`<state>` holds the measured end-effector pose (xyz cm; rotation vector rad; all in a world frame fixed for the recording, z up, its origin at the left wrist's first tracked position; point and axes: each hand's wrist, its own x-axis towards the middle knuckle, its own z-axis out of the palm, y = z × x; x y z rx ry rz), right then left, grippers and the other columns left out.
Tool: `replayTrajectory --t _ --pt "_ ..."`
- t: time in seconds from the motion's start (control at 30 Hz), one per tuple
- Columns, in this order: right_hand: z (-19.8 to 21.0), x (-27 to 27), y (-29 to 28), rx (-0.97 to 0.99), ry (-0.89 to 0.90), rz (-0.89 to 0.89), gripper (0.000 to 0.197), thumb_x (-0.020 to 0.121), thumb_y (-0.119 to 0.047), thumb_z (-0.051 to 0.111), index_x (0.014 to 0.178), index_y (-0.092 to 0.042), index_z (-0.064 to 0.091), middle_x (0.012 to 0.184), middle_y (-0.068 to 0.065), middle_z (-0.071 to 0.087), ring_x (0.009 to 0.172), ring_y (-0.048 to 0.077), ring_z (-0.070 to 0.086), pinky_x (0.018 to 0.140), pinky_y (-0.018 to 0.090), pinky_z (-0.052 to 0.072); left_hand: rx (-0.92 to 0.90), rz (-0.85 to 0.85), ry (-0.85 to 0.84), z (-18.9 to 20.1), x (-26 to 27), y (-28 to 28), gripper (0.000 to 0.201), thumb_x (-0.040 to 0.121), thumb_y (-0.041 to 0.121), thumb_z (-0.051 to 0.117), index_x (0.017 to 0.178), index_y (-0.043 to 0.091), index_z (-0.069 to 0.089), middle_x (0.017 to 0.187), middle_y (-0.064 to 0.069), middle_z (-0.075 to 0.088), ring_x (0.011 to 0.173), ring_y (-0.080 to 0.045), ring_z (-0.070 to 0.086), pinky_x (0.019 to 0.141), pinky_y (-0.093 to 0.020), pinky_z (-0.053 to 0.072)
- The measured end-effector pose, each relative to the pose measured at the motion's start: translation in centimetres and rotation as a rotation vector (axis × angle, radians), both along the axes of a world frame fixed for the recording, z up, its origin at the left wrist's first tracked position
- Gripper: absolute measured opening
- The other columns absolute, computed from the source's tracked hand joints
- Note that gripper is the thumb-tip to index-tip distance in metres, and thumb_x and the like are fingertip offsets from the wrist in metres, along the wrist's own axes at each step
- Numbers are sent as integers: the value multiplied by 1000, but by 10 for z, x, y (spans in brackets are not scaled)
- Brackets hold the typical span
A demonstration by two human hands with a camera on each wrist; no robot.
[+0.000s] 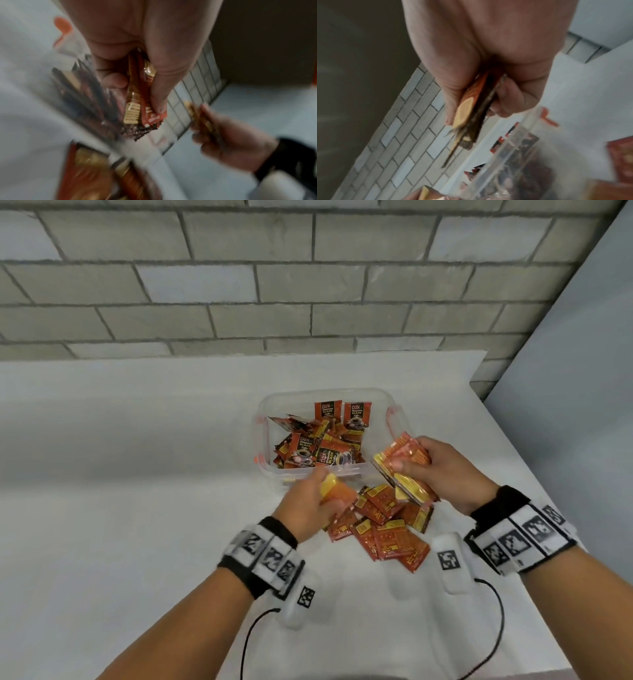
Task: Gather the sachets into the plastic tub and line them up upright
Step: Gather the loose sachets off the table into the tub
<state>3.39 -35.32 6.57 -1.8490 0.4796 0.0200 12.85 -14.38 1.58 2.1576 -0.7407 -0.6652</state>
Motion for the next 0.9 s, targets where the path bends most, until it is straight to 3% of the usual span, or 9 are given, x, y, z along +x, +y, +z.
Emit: replayTrajectory --t 0.13,0.2,0.27,0.33,0.37,0.5,0.63,0.77,0.9 --pt "1 62 15 -82 -50 -36 18 82 -38 70 95 -32 59 103 -3 68 92 20 67 72 41 58 -176 267 -83 42 50 19 40 88 24 67 121 18 46 110 5 61 92 -12 61 71 -13 48" --pt "-11 96 18 -130 -12 -60 13 84 -37 69 89 -31 59 99 -2 68 92 21 66 77 40 57 -162 315 -154 49 77 13 44 87 25 68 123 18 44 106 0 62 84 -16 61 62 -18 48" --pt "-27 126 17 -159 85 -98 34 80 -46 70 103 -22 62 108 5 68 97 24 66 85 43 55 -6 263 -174 45 94 3 50 87 28 65 127 12 40 106 -5 60 89 -24 60 70 -29 50" --pt "-40 145 14 -221 183 -154 72 75 -57 69 128 -12 51 124 8 62 108 27 61 93 43 52 190 123 -211 35 99 -8 52 89 26 62 129 8 35 104 -7 59 89 -25 59 73 -34 50" --pt "-43 150 15 -242 210 -174 77 75 -57 69 131 -8 48 124 8 61 109 28 60 93 42 52 261 51 -239 28 100 -13 52 90 25 61 130 6 34 104 -10 61 89 -26 59 74 -35 50" --pt "-45 163 19 -294 272 -103 68 80 -60 61 118 -5 56 110 9 66 93 25 64 84 36 53 414 -47 -372 6 103 -22 67 86 34 66 138 10 31 124 -15 56 109 -30 55 91 -41 47" --pt "-27 154 27 -455 265 5 69 91 -62 40 130 -7 50 128 13 58 111 27 58 98 35 44 360 7 -454 7 98 -17 91 81 44 69 151 19 15 149 -13 30 136 -34 26 107 -47 29" --pt "-5 122 25 -540 164 87 61 98 -50 39 145 -13 33 147 7 41 132 24 41 104 32 32 210 147 -514 18 82 -1 64 88 37 61 144 18 36 143 -12 38 129 -32 30 102 -46 30" --pt "-1 67 13 -390 -19 -29 34 95 -36 53 126 -22 54 126 -3 56 108 15 56 84 25 43 -110 173 -549 15 40 17 29 91 21 60 118 10 56 110 -4 51 98 -17 44 79 -19 31"
